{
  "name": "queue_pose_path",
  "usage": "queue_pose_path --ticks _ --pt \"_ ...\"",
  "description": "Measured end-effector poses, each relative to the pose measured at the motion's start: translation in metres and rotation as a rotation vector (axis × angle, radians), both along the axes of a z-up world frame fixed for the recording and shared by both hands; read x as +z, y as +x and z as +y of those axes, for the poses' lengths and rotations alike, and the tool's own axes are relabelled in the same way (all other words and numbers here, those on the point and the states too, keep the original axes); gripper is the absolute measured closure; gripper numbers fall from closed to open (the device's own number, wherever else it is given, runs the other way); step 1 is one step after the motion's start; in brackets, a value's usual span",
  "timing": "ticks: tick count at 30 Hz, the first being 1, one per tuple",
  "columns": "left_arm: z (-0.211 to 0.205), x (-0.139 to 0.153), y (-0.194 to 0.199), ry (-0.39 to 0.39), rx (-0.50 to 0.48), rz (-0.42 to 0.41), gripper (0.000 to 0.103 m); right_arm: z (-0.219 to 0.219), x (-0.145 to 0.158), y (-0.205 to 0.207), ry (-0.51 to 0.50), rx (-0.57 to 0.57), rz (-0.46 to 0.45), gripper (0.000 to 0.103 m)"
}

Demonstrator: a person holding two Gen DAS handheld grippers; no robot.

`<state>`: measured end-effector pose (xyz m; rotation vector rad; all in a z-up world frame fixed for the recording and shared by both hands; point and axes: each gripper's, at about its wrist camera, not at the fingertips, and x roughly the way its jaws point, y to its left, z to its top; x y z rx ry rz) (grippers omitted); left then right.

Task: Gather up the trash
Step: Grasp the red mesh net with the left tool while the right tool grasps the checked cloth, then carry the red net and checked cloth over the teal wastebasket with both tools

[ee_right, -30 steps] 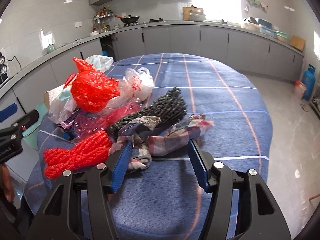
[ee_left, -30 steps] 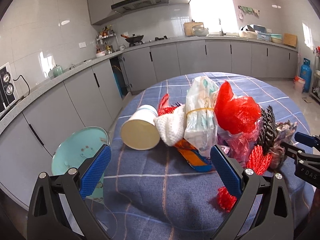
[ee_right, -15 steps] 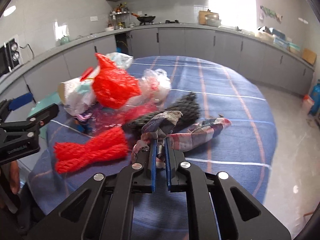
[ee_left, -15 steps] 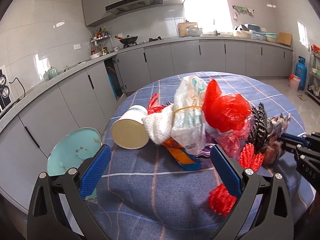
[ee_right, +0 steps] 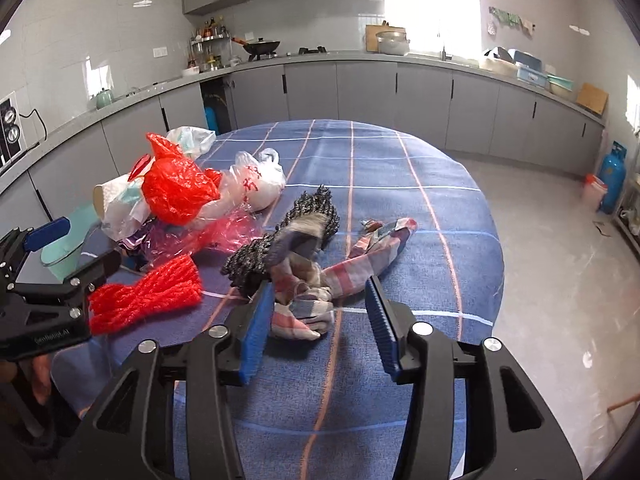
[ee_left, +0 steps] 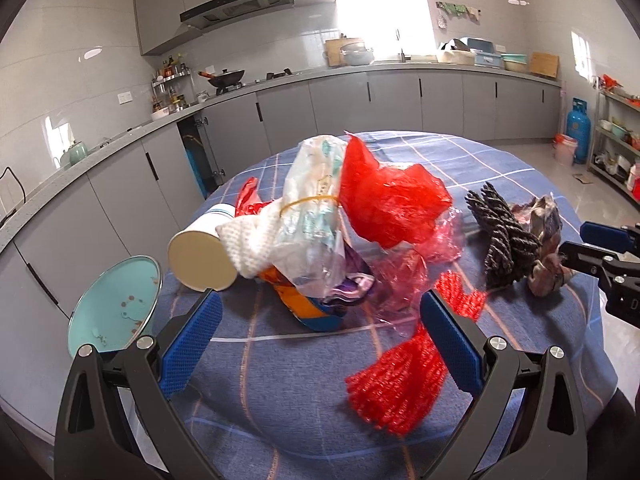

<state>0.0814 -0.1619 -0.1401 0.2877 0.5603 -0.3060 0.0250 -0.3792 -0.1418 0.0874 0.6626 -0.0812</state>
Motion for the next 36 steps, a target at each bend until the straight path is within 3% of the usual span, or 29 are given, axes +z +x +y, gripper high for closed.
queue_pose_path --ticks 4,8,14,19,24,26,33,36 --pt "-0.004 -0.006 -0.003 0.012 -0.019 0.009 0.006 0.003 -0.015 0.006 0.003 0.023 0.026 0.055" --pt "-0.005 -0.010 -0.003 0.012 -0.030 0.026 0.006 0.013 -0.012 0.006 -0.022 0.077 0.033 0.080" --pt "-0.011 -0.016 -0.003 0.015 -0.058 0.059 0.006 0.016 -0.010 0.005 0.002 0.109 0.036 0.088" --pt "-0.012 -0.021 0.003 0.007 -0.071 0.099 0.020 0.015 -0.011 0.004 0.007 0.099 0.029 0.088" --pt "-0.019 -0.023 -0.001 0.009 -0.123 0.121 0.043 0.016 -0.012 0.004 0.003 0.097 0.028 0.088" --pt "-0.023 -0.024 -0.002 0.008 -0.154 0.141 0.043 0.014 -0.013 0.004 0.015 0.088 0.027 0.086" --pt "-0.035 -0.027 -0.010 0.007 -0.223 0.149 0.087 0.013 -0.017 0.006 0.037 0.082 0.032 0.079" --pt "-0.035 -0.025 -0.011 -0.003 -0.236 0.148 0.092 0.015 -0.014 0.004 0.016 0.093 0.027 0.086"
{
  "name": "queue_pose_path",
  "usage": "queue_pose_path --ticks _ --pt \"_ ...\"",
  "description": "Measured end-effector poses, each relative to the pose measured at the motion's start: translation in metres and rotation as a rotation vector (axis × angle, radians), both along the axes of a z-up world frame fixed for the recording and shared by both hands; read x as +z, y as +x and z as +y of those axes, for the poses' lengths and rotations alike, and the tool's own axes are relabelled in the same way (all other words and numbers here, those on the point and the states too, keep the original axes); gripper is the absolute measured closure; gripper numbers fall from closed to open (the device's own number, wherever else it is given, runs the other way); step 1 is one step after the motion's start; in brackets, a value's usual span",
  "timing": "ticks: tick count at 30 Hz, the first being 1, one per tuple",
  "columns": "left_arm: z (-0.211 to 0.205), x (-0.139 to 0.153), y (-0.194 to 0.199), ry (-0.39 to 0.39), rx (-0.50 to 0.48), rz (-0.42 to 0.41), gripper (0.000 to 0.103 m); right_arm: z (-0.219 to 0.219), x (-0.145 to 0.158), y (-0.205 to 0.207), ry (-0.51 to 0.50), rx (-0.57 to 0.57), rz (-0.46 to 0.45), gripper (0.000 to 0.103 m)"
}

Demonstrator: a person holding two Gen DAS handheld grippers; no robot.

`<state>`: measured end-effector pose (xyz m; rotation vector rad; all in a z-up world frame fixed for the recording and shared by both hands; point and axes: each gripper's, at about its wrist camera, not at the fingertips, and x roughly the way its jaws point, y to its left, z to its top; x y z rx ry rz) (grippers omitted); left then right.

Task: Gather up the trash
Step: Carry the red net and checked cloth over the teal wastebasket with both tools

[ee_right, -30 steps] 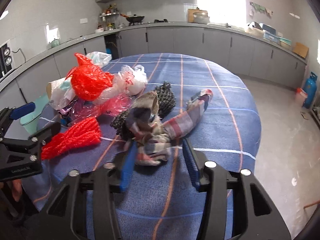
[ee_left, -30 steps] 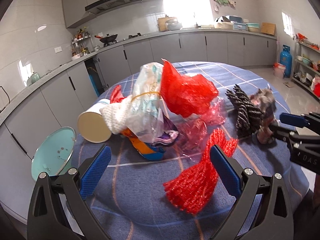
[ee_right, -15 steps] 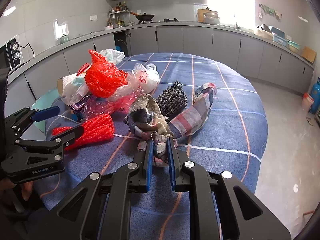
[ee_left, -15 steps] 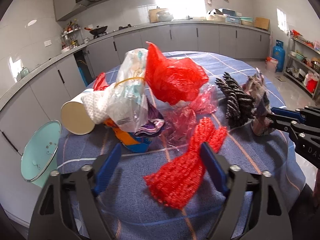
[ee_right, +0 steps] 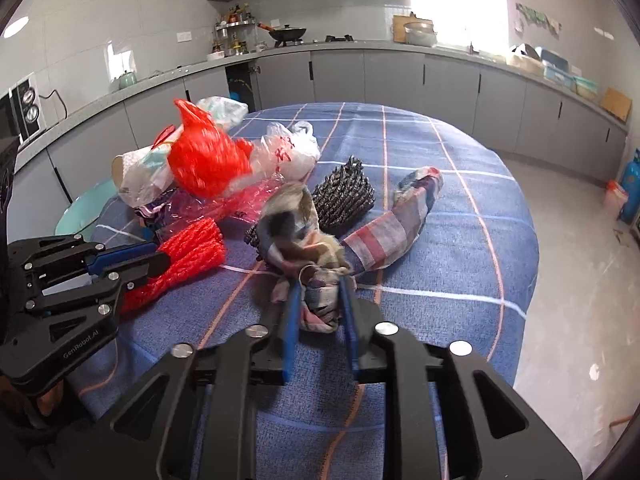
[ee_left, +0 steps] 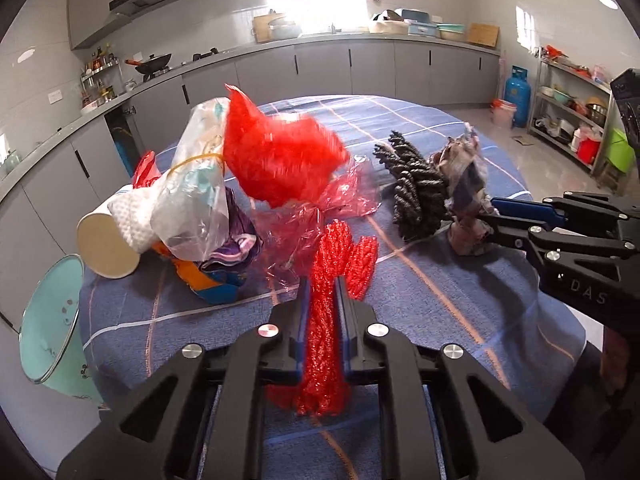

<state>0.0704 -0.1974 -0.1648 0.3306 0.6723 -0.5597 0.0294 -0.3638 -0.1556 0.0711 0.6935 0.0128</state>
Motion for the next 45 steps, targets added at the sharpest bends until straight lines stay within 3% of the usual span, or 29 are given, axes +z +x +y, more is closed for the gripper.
queue_pose_path --ticks 10,23,33,45 --pt "0.012 0.027 -0.012 -0.061 -0.008 -0.044 0.093 0.012 0.034 -0.018 -0.086 0.006 -0.106 0.089" --pt "0.032 0.080 -0.029 -0.118 0.032 -0.171 0.093 0.024 0.066 -0.027 -0.079 0.039 -0.188 0.089" --pt "0.061 0.107 -0.026 -0.132 0.117 -0.235 0.093 0.042 0.080 -0.013 -0.073 0.094 -0.229 0.089" --pt "0.105 0.116 -0.009 -0.116 0.246 -0.274 0.093 0.072 0.091 0.016 -0.058 0.191 -0.284 0.089"
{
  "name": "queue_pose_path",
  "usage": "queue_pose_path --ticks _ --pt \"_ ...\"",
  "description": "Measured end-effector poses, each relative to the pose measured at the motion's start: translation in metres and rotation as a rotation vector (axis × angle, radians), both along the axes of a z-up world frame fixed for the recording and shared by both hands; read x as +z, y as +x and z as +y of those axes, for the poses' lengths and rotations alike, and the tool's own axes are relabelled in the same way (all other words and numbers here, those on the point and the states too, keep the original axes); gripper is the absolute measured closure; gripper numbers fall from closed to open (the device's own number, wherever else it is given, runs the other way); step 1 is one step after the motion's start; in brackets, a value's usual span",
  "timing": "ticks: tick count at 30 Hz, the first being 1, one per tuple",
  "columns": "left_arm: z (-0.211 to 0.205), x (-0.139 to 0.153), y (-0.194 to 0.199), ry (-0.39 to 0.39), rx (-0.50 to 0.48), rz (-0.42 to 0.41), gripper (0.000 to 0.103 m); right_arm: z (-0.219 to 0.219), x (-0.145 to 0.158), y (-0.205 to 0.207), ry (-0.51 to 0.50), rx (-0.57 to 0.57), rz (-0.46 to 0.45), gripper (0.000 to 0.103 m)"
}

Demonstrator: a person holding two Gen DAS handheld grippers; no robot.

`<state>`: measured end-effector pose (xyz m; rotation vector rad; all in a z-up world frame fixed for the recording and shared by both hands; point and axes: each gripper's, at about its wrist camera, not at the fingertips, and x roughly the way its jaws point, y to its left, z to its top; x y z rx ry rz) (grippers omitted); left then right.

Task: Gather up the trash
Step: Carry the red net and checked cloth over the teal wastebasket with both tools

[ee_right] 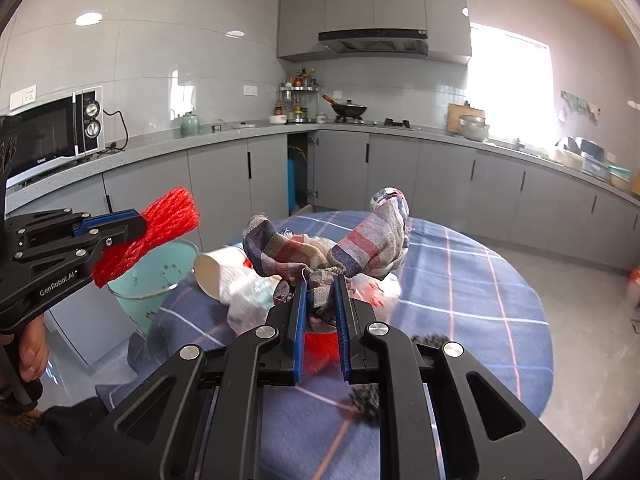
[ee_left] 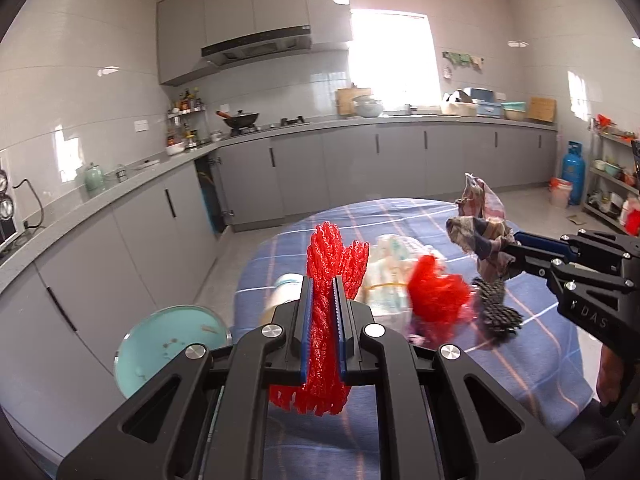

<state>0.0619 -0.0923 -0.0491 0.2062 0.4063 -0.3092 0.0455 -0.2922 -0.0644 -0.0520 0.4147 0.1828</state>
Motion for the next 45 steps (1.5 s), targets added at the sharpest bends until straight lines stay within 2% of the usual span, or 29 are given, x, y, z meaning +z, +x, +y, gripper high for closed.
queue_pose_path --ticks 21,45 --pt "0.068 0.015 0.022 -0.019 0.198 -0.054 0.093 0.057 0.017 0.058 0.007 0.141 -0.043 0.089" --pt "0.132 0.000 0.048 -0.012 0.358 -0.051 0.093 0.120 0.020 0.104 0.004 0.257 -0.031 0.089"
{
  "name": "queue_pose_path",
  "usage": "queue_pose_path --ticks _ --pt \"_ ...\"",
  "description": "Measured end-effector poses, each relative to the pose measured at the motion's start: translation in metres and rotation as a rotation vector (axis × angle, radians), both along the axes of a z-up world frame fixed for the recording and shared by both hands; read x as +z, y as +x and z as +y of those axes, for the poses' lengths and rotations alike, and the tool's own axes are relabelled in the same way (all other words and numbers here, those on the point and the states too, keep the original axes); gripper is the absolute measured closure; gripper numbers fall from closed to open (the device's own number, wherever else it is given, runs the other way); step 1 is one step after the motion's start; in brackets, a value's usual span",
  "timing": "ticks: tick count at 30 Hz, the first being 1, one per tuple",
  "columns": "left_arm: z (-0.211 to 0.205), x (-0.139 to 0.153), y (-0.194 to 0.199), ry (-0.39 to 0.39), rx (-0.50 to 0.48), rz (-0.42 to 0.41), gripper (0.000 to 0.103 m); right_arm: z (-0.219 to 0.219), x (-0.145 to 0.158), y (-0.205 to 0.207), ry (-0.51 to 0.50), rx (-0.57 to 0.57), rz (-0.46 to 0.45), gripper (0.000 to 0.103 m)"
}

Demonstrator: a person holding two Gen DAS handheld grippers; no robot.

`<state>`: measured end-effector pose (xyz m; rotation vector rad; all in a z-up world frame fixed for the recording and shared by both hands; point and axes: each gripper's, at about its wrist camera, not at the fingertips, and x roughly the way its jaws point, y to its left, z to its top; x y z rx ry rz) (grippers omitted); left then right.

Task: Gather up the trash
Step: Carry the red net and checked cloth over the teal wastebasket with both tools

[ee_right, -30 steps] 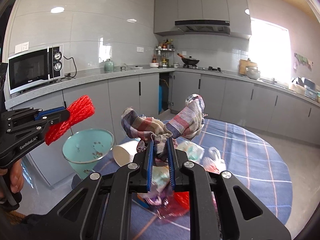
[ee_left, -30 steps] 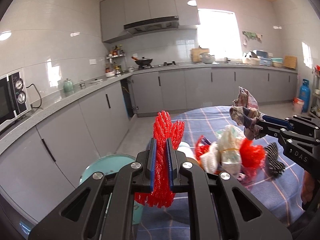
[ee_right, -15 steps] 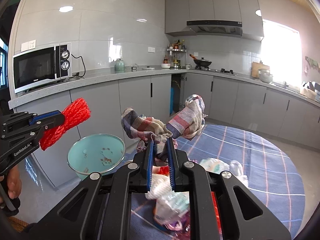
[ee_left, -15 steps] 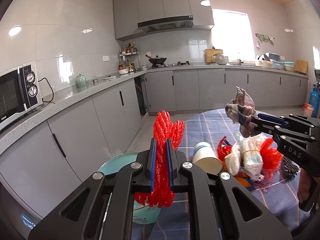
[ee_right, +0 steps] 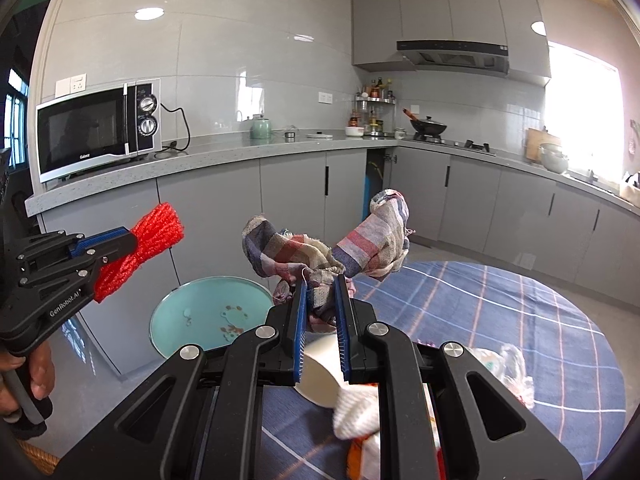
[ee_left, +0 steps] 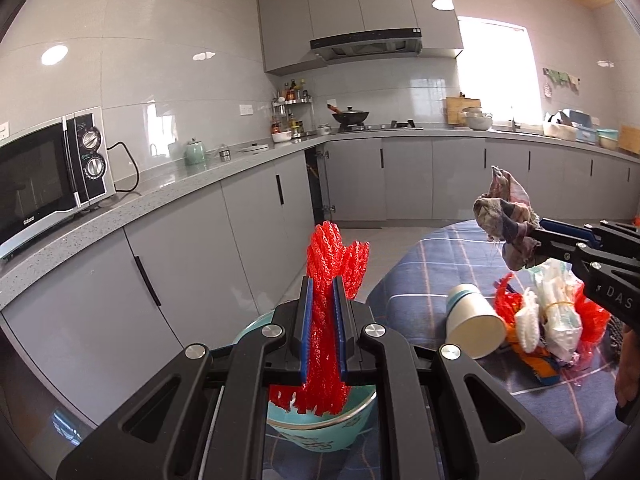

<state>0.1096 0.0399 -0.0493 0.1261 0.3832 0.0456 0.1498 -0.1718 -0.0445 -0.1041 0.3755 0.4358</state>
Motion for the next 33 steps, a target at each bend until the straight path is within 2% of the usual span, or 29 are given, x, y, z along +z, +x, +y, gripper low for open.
queue_pose_path --ticks 21,33 --pt "0.046 -0.009 0.021 -0.028 0.089 0.004 0.093 0.059 -0.006 0.036 -0.029 0.089 0.006 0.089" --pt "0.056 -0.016 0.032 -0.014 0.136 0.024 0.092 0.075 -0.010 0.047 -0.042 0.116 0.016 0.089"
